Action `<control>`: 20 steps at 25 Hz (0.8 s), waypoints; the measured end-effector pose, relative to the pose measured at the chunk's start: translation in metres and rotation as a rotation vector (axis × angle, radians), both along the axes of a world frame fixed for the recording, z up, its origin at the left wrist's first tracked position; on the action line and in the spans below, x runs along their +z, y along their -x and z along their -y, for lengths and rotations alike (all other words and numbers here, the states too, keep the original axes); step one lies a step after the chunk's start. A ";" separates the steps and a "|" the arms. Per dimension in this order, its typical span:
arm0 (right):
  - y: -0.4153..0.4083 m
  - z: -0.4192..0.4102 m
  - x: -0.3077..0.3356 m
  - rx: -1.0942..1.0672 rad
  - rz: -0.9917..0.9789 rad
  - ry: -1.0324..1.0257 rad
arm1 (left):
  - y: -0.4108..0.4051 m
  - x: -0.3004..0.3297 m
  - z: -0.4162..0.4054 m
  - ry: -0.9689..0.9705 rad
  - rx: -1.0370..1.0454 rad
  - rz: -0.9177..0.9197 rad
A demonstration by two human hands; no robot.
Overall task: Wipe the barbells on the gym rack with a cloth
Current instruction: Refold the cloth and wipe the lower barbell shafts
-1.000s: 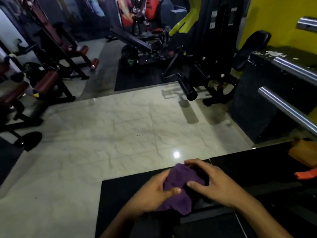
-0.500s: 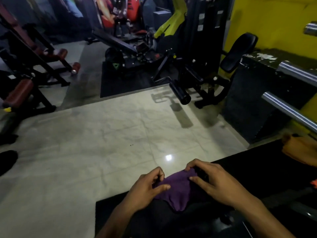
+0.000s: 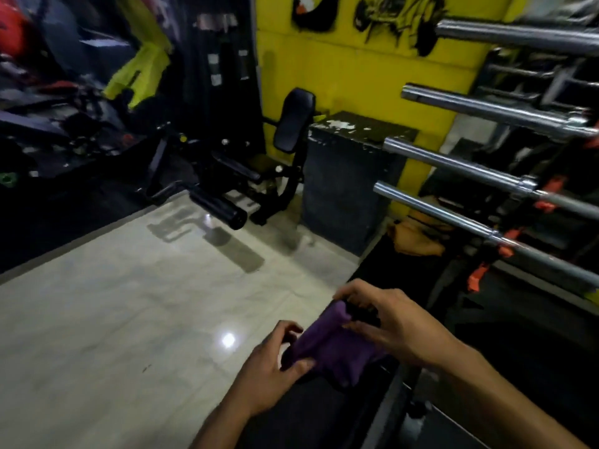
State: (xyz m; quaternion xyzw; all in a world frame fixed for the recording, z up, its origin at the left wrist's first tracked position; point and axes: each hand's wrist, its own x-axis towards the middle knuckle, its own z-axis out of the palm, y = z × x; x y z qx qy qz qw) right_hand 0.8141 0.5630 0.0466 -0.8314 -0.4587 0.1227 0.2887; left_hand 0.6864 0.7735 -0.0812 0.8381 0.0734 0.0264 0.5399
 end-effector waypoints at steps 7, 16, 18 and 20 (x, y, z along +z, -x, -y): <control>-0.014 0.024 0.032 -0.431 0.099 -0.242 | -0.110 0.101 0.029 0.027 -0.322 0.125; -0.063 0.042 -0.045 -0.913 0.065 -0.482 | -0.257 0.115 0.070 0.205 -0.240 0.076; -0.098 0.041 -0.043 -0.892 -0.028 -0.543 | -0.294 0.125 0.093 0.249 -0.408 0.069; -0.136 0.045 -0.040 -0.913 -0.095 -0.692 | -0.325 0.140 0.117 0.289 -0.584 0.015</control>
